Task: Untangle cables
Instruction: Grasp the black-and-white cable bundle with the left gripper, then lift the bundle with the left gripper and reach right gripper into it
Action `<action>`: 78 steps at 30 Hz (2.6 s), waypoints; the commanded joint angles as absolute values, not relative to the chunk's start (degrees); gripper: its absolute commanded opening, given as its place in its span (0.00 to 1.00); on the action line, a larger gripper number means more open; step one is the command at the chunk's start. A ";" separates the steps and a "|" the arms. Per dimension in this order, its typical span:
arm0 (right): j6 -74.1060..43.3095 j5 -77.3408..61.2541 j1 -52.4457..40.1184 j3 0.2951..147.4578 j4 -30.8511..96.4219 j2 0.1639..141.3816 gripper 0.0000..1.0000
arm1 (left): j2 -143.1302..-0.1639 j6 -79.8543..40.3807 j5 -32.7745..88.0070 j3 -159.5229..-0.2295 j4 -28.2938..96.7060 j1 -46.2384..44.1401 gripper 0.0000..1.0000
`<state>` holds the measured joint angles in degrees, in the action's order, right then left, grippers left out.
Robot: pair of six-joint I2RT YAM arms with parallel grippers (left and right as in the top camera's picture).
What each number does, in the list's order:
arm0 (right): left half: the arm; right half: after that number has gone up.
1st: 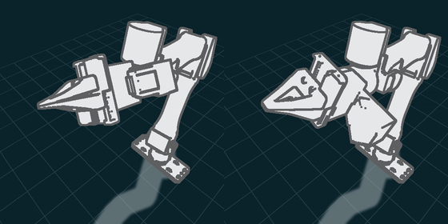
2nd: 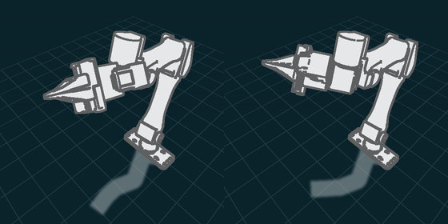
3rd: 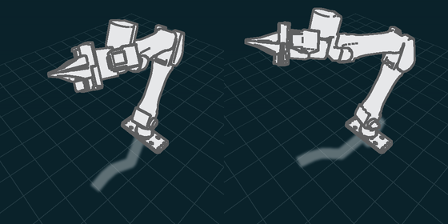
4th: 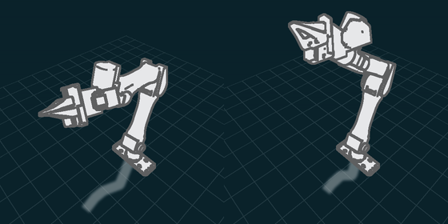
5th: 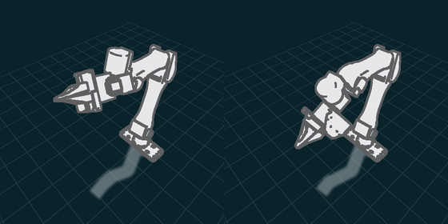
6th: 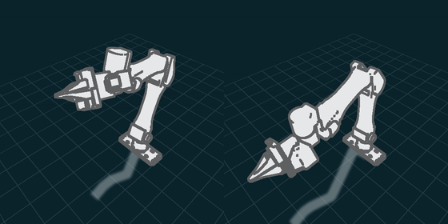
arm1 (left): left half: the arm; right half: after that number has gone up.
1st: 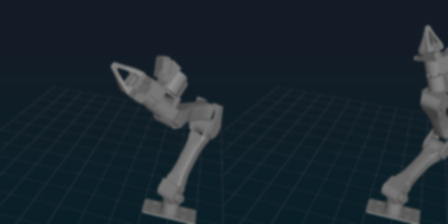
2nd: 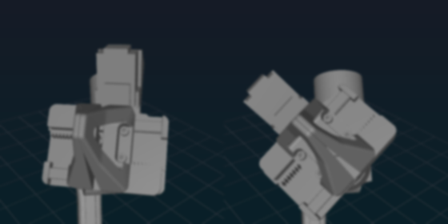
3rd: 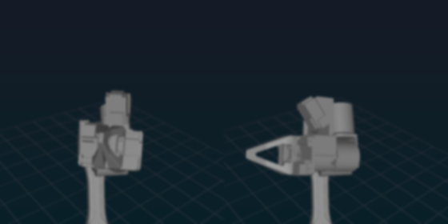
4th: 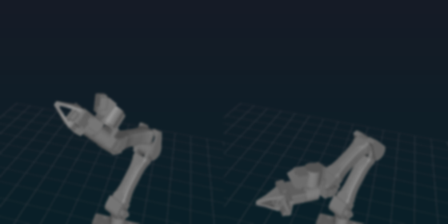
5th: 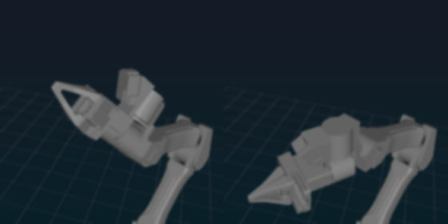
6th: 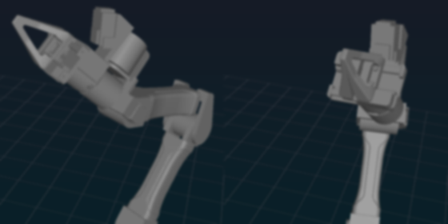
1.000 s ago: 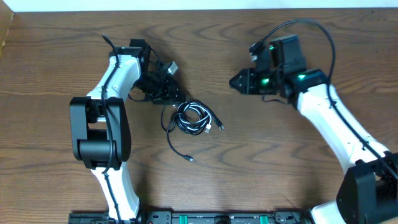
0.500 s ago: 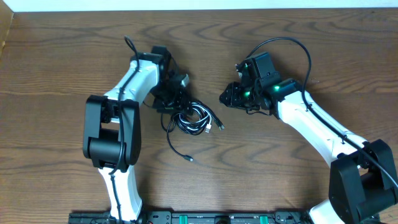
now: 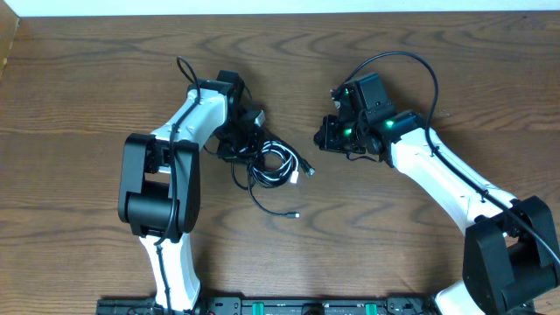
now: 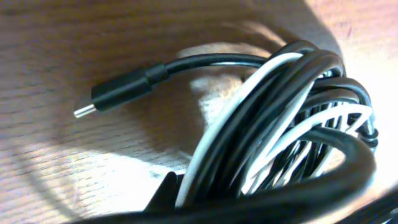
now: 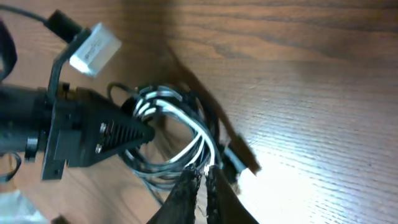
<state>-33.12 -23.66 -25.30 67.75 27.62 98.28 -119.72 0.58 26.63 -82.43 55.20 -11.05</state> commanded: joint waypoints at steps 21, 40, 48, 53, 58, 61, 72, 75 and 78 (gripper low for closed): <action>-19.99 -36.93 -25.61 67.59 16.01 98.39 0.63 | -113.03 -50.52 50.30 -85.80 53.01 -6.50 0.08; -53.84 -24.73 -28.23 67.59 20.60 98.43 0.59 | -113.03 -53.43 50.00 -85.78 48.93 -7.60 0.07; -59.57 -18.24 -28.23 67.59 18.35 98.72 0.62 | -113.03 -52.36 59.02 -85.78 48.95 -8.14 0.08; -59.59 -21.17 -28.23 67.59 13.65 98.72 0.60 | -113.03 -52.38 59.42 -85.78 49.04 -8.73 0.07; -59.59 -20.86 -28.23 67.59 11.07 98.72 0.54 | -113.03 -52.42 62.98 -85.78 49.12 -10.57 0.07; -59.51 -19.88 -28.23 67.59 11.44 98.74 0.27 | -113.03 -52.40 64.05 -85.78 48.90 -11.86 0.08; -43.97 -18.68 -28.21 67.59 11.79 98.74 0.01 | -113.03 -52.38 45.50 -85.78 45.71 -12.32 0.21; -38.83 -18.33 -28.23 67.59 12.71 98.74 0.01 | -113.03 -52.23 42.54 -85.78 45.36 -12.29 0.37; -37.58 -16.45 -28.23 67.59 15.88 99.13 0.01 | -113.03 -49.39 43.55 -85.80 42.68 -12.29 0.55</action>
